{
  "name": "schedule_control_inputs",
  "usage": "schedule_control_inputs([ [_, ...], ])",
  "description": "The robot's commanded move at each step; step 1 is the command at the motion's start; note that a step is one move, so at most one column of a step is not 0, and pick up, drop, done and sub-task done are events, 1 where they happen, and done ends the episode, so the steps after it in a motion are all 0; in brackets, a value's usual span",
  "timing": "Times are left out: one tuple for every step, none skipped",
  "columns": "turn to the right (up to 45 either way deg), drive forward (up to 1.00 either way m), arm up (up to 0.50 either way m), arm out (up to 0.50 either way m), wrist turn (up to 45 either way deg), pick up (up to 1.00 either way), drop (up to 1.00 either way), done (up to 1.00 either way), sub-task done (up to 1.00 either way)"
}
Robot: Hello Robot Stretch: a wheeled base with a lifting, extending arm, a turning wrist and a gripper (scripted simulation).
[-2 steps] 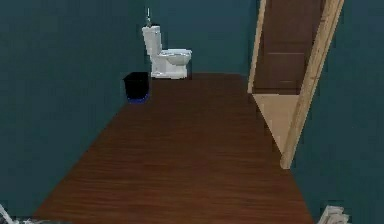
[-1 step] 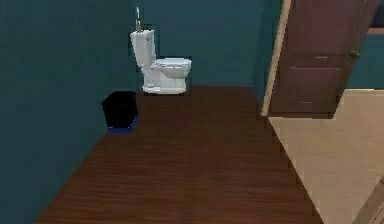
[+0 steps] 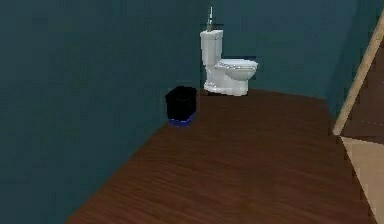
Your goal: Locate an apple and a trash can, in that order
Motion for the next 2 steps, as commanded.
schedule_control_inputs([
  [0.0, 1.00, 0.00, 0.00, 0.0, 0.00, 0.00, 0.00, 0.00],
  [-3.0, 0.00, 0.00, 0.00, 0.0, 0.00, 0.00, 0.00, 0.00],
])
